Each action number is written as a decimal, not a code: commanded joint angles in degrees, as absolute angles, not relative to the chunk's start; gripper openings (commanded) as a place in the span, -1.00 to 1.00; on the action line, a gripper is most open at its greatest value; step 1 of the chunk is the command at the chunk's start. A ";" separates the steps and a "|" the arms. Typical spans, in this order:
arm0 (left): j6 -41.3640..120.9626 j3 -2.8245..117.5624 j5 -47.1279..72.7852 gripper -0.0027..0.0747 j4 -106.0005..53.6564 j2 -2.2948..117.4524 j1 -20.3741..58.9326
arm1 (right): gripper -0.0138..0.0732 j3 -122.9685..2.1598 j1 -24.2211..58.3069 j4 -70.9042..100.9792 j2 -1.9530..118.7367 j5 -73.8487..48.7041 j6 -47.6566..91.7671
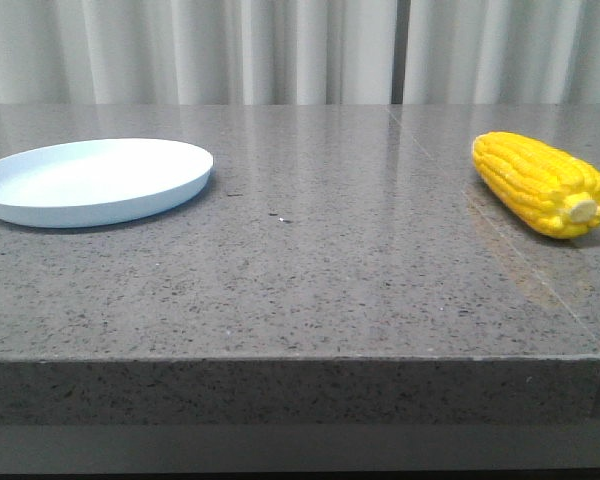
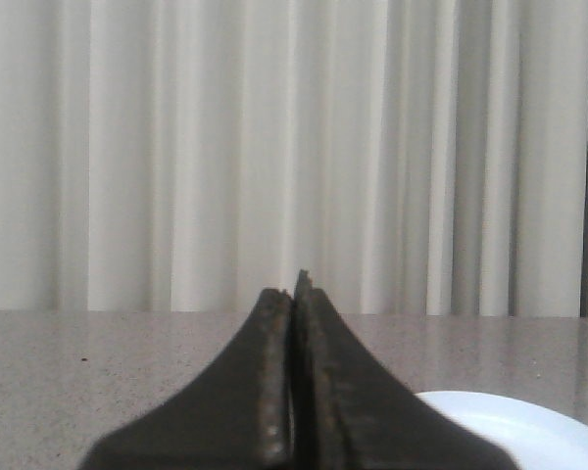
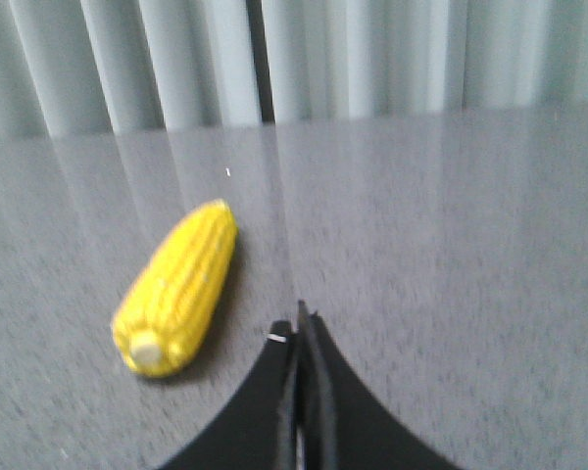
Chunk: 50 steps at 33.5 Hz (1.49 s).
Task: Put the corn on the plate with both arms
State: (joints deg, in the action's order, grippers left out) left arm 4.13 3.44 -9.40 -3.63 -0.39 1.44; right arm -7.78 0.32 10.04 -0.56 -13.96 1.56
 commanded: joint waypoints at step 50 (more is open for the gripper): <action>3.95 31.92 8.41 0.83 0.53 22.24 1.42 | 0.81 -34.00 0.04 10.11 22.81 -19.15 2.08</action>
State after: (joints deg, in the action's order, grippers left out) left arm 4.21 29.92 12.94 0.59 21.50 1.44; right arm -31.88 0.32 10.04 21.95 -23.73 1.56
